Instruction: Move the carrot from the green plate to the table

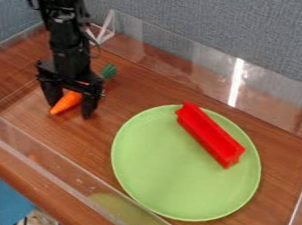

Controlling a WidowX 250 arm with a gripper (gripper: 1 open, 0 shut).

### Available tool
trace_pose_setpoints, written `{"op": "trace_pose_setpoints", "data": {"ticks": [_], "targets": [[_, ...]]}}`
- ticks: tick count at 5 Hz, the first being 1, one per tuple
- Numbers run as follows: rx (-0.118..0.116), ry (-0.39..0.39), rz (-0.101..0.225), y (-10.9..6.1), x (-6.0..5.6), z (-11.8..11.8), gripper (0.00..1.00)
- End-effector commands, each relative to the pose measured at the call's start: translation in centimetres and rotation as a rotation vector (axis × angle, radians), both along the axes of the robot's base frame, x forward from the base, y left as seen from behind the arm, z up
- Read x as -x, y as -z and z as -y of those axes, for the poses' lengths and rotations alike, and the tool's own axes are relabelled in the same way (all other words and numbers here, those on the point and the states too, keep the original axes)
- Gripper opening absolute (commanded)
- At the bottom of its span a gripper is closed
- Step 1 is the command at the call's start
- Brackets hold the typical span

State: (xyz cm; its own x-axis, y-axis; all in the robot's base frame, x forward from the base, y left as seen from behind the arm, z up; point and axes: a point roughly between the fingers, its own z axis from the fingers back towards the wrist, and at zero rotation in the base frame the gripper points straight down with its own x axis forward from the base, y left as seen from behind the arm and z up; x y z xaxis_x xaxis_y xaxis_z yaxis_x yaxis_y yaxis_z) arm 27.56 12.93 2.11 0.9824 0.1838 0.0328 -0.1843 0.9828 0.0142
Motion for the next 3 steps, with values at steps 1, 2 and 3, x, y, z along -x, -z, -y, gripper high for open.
{"op": "trace_pose_setpoints", "data": {"ticks": [1, 2, 3], "targets": [[-0.007, 0.056, 0.04, -1.5, -0.6, -1.2, 1.0], [0.003, 0.11, 0.039, -1.4, -1.6, -0.1, 1.0], [0.014, 0.157, 0.039, -1.3, -2.6, 1.0, 1.0]]}}
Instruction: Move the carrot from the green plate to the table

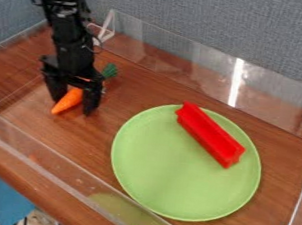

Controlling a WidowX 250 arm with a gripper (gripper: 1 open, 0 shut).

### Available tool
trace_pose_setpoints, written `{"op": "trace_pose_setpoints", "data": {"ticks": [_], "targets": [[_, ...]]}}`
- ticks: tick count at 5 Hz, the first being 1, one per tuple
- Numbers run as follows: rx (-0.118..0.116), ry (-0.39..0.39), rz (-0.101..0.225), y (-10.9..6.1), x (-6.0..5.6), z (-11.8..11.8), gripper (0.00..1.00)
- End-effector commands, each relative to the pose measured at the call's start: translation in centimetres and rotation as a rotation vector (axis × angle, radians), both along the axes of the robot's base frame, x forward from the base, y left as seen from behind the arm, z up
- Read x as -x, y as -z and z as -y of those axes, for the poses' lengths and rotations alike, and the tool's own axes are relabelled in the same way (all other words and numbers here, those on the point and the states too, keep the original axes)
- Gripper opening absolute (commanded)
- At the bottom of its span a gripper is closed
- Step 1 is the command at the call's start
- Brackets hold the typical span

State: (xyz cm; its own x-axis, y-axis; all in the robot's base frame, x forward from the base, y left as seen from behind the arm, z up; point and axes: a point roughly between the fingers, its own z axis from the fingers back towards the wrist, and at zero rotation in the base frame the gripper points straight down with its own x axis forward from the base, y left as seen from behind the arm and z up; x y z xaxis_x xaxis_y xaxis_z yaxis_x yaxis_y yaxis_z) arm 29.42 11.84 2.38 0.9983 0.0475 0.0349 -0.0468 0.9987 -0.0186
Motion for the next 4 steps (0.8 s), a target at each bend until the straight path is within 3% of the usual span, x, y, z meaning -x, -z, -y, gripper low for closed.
{"op": "trace_pose_setpoints", "data": {"ticks": [1, 3, 4], "targets": [[-0.003, 0.07, 0.03, -0.9, -1.5, 0.9, 1.0], [0.018, 0.09, 0.018, -1.0, 1.0, 0.7, 1.0], [0.027, 0.063, 0.014, -1.3, 1.0, 0.8, 1.0]]}}
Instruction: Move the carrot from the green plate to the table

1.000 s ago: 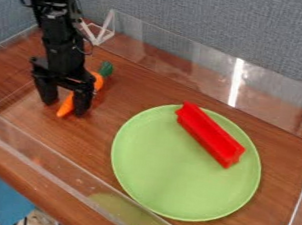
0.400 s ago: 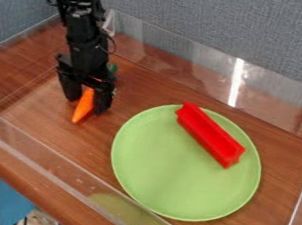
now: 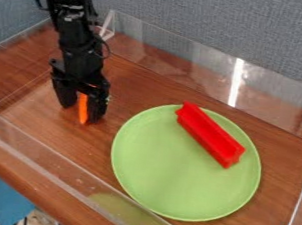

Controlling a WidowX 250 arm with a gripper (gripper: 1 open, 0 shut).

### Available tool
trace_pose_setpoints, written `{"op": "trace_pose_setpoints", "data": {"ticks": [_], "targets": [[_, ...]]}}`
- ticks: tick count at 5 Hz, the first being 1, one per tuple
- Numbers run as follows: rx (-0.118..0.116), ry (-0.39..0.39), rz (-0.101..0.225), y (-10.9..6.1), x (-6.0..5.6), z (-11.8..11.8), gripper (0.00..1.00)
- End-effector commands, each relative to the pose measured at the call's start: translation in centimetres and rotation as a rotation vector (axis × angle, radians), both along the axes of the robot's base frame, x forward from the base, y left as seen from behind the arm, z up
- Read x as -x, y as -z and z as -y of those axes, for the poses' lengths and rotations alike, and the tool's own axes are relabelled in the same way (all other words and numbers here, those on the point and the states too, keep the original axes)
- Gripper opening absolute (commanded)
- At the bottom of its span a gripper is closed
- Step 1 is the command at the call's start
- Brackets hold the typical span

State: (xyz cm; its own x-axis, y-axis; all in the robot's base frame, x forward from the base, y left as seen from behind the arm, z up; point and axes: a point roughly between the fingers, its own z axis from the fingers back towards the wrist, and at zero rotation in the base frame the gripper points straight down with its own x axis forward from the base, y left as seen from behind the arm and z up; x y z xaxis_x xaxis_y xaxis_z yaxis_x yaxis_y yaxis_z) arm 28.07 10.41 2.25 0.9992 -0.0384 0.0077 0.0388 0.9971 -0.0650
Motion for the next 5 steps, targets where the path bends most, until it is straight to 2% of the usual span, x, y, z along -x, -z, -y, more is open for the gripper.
{"op": "trace_pose_setpoints", "data": {"ticks": [1, 2, 3, 4, 5], "targets": [[-0.013, -0.043, 0.039, -1.6, -0.6, -0.4, 1.0], [-0.01, -0.058, 0.037, -1.4, -0.7, 0.3, 1.0], [0.001, -0.06, 0.072, -4.4, -0.7, 0.9, 1.0], [0.018, -0.065, 0.133, -8.5, -1.1, 1.3, 1.0], [0.042, -0.094, 0.163, -11.7, -1.7, 1.1, 1.0]]}}
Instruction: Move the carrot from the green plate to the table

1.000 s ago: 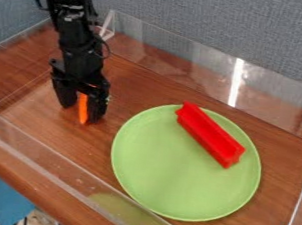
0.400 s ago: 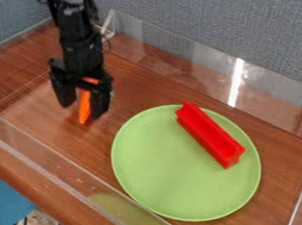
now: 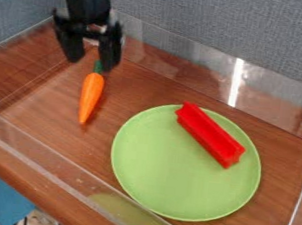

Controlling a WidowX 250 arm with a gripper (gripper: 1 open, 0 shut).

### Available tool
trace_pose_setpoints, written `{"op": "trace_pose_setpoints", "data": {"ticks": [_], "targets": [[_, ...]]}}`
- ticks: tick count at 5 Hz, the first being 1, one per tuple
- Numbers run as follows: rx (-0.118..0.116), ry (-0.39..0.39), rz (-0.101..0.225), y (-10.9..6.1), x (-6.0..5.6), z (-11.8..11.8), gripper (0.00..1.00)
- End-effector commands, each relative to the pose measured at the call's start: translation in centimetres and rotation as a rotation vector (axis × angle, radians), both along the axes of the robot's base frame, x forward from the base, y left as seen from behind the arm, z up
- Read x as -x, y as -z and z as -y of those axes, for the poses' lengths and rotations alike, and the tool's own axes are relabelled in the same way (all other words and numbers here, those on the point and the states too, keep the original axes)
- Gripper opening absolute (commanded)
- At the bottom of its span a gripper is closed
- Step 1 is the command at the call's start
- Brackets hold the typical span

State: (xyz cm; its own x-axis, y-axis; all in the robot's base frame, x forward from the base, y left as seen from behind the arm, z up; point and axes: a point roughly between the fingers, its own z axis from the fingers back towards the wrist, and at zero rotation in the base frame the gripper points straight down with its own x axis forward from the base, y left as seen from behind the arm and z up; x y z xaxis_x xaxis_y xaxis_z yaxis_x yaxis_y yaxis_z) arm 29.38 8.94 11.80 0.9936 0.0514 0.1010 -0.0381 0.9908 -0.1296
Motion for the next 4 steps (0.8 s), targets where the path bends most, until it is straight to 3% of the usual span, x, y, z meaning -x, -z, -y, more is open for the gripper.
{"op": "trace_pose_setpoints", "data": {"ticks": [1, 2, 3, 4], "targets": [[-0.006, -0.02, 0.083, -1.4, -0.3, -1.8, 1.0], [0.014, -0.017, 0.077, 0.0, 0.0, -2.6, 1.0], [0.03, -0.046, 0.061, -0.3, 0.6, -0.6, 0.0], [0.038, -0.049, 0.062, -1.2, 0.9, 1.2, 1.0]]}}
